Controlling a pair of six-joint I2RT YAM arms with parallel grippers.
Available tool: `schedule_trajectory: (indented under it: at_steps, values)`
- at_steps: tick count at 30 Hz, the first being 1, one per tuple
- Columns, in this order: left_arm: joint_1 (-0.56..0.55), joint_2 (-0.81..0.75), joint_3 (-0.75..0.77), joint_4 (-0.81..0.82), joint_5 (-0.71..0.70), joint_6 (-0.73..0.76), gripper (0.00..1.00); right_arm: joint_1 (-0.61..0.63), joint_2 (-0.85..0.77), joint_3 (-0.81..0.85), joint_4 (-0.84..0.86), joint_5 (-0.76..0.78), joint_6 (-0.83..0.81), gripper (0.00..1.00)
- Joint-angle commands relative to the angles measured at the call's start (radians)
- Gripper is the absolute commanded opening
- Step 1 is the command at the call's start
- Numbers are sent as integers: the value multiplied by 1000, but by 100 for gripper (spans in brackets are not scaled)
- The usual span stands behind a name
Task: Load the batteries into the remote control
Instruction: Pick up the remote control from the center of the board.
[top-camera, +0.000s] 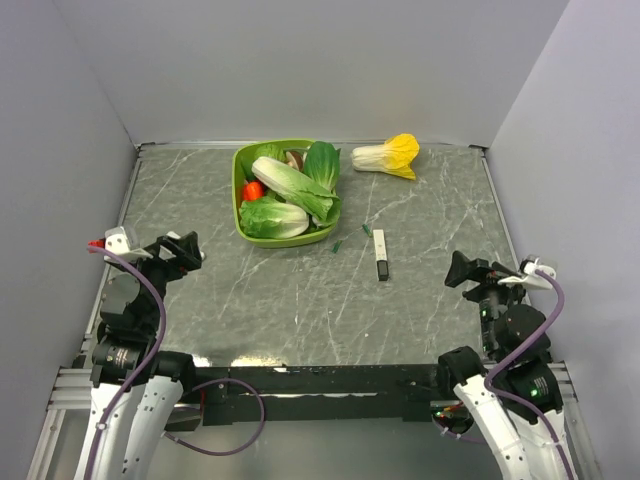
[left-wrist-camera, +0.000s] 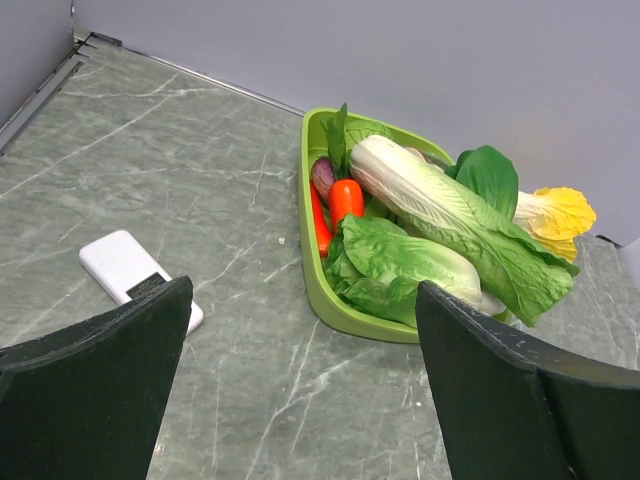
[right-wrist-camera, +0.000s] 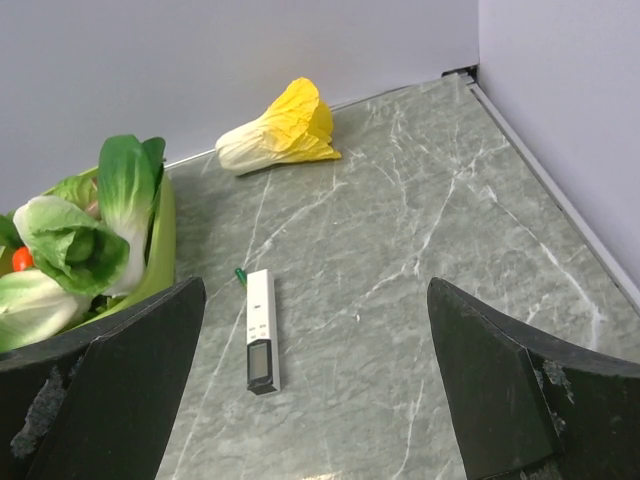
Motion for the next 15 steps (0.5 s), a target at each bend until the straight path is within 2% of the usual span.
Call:
schedule_trajectory:
  at_steps: [1,6,10,15]
  values:
    - [-4,-15,0,45,14,20,97,7,69,16,-12,-8,37,100]
    - [-7,-21,-2,44,14,20,97,7,219,27,12,-141,77,100]
    - [-10,-27,-2,41,11,20,97,7,346,1,75,-312,129,100]
    - [-15,-35,-2,39,10,22,97,5,524,9,121,-388,197,100]
